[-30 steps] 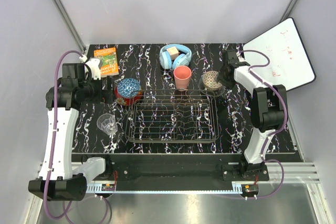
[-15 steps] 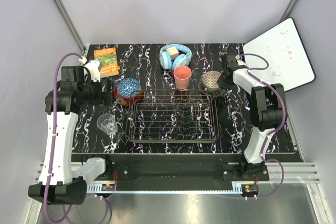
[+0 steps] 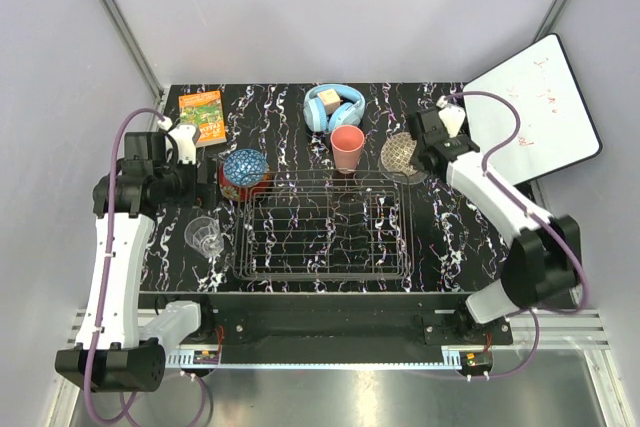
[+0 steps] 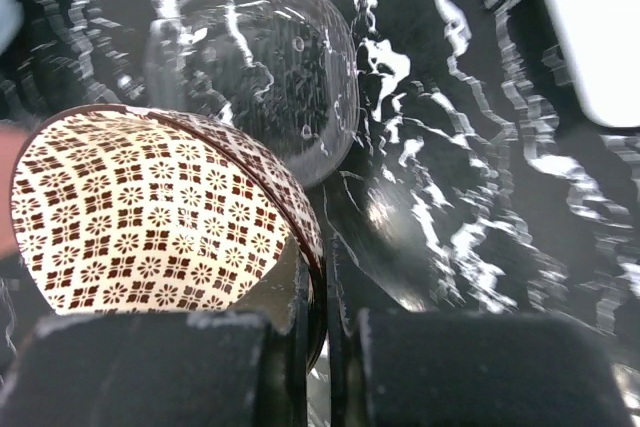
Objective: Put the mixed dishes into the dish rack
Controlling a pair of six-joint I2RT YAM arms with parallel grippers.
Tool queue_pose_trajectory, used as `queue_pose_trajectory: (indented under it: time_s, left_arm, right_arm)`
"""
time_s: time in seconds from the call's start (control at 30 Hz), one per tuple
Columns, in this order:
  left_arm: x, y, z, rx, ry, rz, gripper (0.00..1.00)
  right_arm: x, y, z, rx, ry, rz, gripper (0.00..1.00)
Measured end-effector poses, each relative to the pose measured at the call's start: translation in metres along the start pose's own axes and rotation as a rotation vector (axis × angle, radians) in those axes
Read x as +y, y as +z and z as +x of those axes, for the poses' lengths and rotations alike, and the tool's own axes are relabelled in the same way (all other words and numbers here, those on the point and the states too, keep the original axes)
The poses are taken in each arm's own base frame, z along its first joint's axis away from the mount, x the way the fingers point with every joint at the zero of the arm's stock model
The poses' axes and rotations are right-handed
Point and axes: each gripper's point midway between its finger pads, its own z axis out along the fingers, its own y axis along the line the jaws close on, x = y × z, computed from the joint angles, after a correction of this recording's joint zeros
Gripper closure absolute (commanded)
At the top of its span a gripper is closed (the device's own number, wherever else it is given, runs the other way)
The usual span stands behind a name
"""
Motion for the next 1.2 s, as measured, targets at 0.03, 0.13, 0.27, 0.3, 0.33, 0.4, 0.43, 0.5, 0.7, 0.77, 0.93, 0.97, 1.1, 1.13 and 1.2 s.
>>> queue_pose_trajectory:
  time_s: [0.03,0.13,0.27,0.3,0.33,0.4,0.43,0.5,0.7,0.77,0.93,0.97,1.1,1.13,1.2]
  left_arm:
    - [0.000,0.000,0.000,-0.001,0.004,0.000,0.01]
    - [0.001,0.001,0.004,0.002,0.010,-0.001,0.01]
    - [0.001,0.003,0.006,0.001,0.013,0.000,0.01]
    - [0.001,0.005,0.006,0.001,0.013,0.001,0.01]
    - [0.001,0.006,0.007,0.003,0.012,0.002,0.01]
    - [0.001,0.007,0.008,0.009,0.011,0.005,0.01]
    - [0.001,0.008,0.008,0.009,0.011,0.006,0.01]
    - [0.001,0.008,0.008,0.009,0.011,0.006,0.01]
    - [0.001,0.012,0.014,0.021,0.014,0.005,0.01]
    - [0.003,0.016,0.017,0.029,0.015,0.003,0.01]
    - [0.007,0.031,0.029,0.056,0.021,-0.007,0.01]
    - [0.009,0.034,0.033,0.065,0.023,-0.013,0.01]
    - [0.018,0.048,0.046,0.102,0.034,-0.046,0.01]
    - [0.020,0.051,0.047,0.108,0.041,-0.054,0.01]
    - [0.024,0.055,0.045,0.102,0.053,-0.069,0.01]
  right_arm:
    - [0.000,-0.015,-0.003,-0.035,-0.028,0.004,1.00]
    - [0.000,-0.055,-0.008,-0.115,-0.083,0.010,1.00]
    - [-0.029,-0.070,-0.014,-0.169,-0.120,0.121,1.00]
    - [-0.034,-0.068,-0.013,-0.168,-0.132,0.152,1.00]
    - [-0.041,-0.063,-0.010,-0.161,-0.149,0.192,1.00]
    - [-0.047,-0.049,0.001,-0.128,-0.193,0.265,1.00]
    - [-0.049,-0.040,0.006,-0.116,-0.213,0.307,1.00]
    - [-0.051,-0.026,0.011,-0.098,-0.231,0.367,1.00]
    - [-0.057,-0.038,0.014,-0.094,-0.269,0.429,1.00]
    - [-0.058,-0.055,-0.002,-0.145,-0.233,0.418,1.00]
    - [-0.063,-0.105,-0.040,-0.244,-0.134,0.345,1.00]
    - [-0.061,-0.116,-0.044,-0.261,-0.124,0.317,1.00]
    - [-0.037,-0.151,-0.033,-0.271,-0.171,0.165,1.00]
    - [-0.028,-0.158,-0.023,-0.255,-0.203,0.125,1.00]
    - [-0.017,-0.162,-0.006,-0.221,-0.253,0.091,1.00]
